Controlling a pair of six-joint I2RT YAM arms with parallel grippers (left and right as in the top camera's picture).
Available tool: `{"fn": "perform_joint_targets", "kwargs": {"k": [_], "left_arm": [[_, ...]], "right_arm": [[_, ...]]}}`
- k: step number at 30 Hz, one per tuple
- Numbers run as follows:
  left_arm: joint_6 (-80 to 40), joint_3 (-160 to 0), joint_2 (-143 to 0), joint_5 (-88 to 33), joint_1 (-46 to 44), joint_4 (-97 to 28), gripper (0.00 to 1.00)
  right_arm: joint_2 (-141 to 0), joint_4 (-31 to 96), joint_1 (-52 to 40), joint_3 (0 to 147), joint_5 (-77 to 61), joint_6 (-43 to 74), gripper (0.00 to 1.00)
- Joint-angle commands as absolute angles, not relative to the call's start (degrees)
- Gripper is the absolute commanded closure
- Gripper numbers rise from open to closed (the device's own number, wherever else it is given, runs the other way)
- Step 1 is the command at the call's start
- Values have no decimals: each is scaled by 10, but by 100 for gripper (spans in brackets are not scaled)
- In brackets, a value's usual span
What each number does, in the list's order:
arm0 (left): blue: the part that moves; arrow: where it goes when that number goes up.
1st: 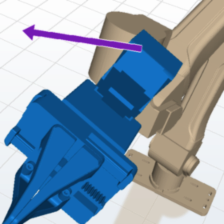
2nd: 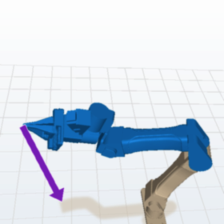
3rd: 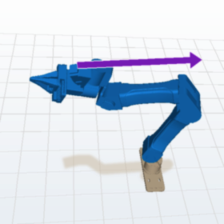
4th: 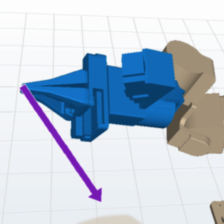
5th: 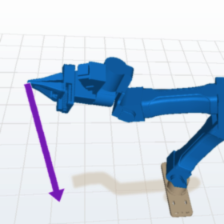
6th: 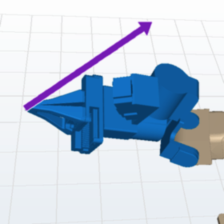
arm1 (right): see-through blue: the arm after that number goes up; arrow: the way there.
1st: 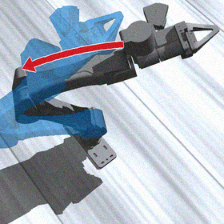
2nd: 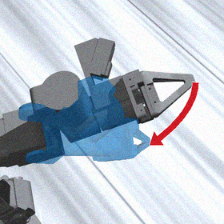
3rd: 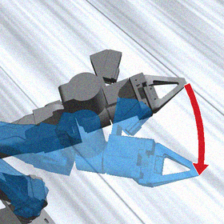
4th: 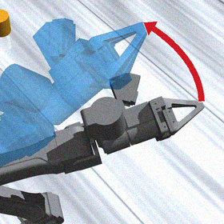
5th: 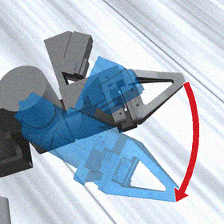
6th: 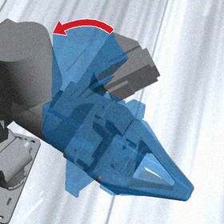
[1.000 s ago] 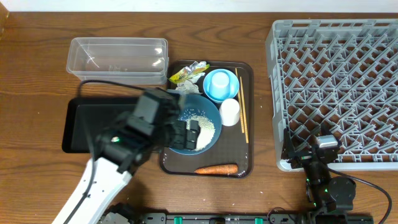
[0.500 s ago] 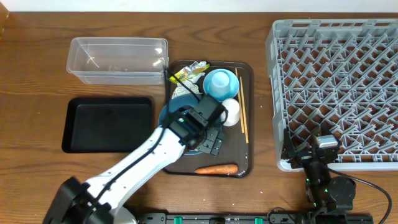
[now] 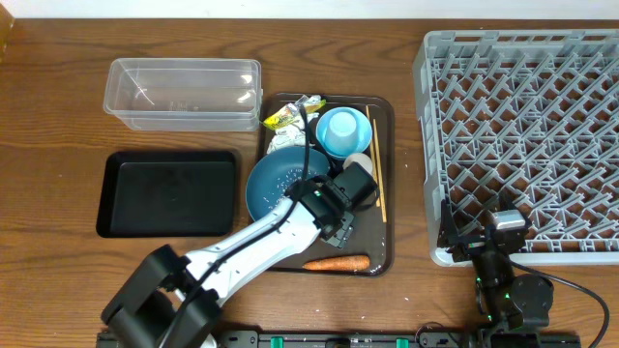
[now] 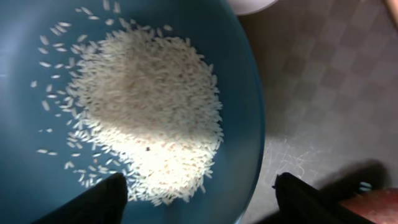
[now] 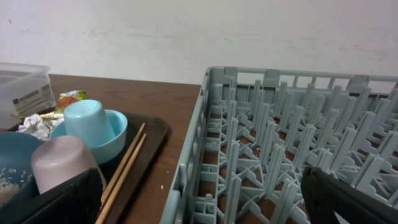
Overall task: Sort waste into correct bins and load items into the dishwasher rack
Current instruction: 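Lift the blue bowl and carry it over the black tray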
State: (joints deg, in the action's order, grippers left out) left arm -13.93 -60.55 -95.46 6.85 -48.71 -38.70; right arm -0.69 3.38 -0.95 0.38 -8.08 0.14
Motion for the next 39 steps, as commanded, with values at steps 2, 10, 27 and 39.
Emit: {"fn": "perform_joint_targets", "kwargs": {"k": [2,10,27,39], "left_arm": [[-142,-611,-979,81,-495,-383,25],[-151,-610,-997,77,-495,-380,36],[-150,-594,-1000,30,-495,-372,62],[-151,-595,-1000,30,-495,-376,81]], "right_arm": [[-4,36,-3,3,-80,-5,1],[-4,36,-3,3,-80,-5,1],[-6,36,-3,3,-80,-5,1],[-6,36,-3,3,-80,-5,1]]}}
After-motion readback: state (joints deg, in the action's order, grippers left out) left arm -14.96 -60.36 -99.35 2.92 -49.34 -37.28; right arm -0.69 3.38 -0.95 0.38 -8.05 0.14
